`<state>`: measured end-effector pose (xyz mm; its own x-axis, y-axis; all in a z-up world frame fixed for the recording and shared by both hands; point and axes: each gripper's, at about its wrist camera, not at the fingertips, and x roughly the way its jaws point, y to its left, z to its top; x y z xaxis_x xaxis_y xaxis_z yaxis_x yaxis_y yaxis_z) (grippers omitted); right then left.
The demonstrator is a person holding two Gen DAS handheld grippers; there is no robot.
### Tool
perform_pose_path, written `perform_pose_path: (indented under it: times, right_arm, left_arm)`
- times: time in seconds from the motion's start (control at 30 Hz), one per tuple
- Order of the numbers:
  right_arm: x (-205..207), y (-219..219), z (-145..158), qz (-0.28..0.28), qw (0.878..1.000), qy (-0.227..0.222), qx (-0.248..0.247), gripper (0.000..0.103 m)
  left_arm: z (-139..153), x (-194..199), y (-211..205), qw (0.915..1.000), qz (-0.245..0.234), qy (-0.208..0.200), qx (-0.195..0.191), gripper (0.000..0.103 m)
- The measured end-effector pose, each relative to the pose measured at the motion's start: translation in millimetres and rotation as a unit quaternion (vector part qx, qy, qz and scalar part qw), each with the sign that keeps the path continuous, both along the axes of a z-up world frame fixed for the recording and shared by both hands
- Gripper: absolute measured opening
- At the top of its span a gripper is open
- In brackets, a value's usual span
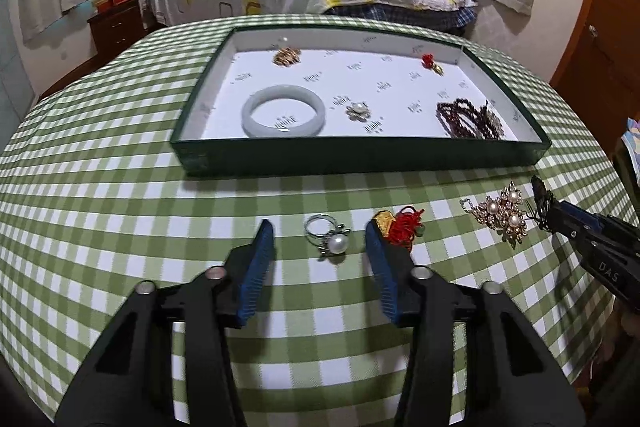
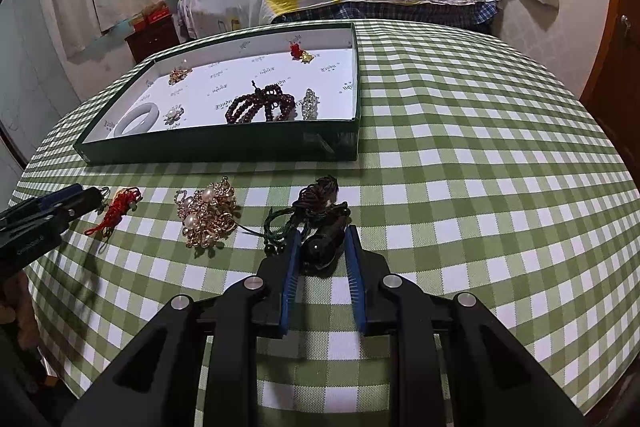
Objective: Organize jewelry
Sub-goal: 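Grasp the pearl ring with the left tool while the right tool grasps the black cord piece, then carry the pearl ring into the box with the left tool while the right tool carries the black piece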
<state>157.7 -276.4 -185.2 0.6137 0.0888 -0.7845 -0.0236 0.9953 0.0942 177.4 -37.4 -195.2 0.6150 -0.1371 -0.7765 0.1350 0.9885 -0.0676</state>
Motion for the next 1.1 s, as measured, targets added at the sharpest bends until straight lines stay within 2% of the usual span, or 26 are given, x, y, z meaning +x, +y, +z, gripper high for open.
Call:
perform_pose_path:
  times: [0.07,0.1,0.2,0.67,1.1]
  right_arm:
    - [-0.1,0.2,0.1,0.001,1.000,-0.001,-0.001,0.023]
    - [-0.1,0.2,0.2,0.001,1.000,-0.001,0.000,0.023]
    - [-0.2,0.0,0.6,0.001,1.000,-0.002,0.000,0.023]
    - [-0.5,2.4,1.8,0.006,1.000,-0.002,0.002,0.023]
    - [-3.8,7.0,22.2,0.012,0.999,-0.032,0.006,0.023]
  left_arm:
    - [-3.7,3.3,-2.3,1.0000,-0.004,0.007,0.000,0.038]
    - [-5.1,4.4,-3.0,0.9999,-0.006,0.011,-0.001,0.033]
    - [-6.2,5.2,-3.5,0.9999,-0.009,0.010,0.001,0.025]
    - [-3.0,-1.8,3.1,0.9999,-0.013,0.003,-0.004,0.024]
    - [11.2,-9.7,8.1,0.9998,-0.012,-0.012,-0.005,0.024]
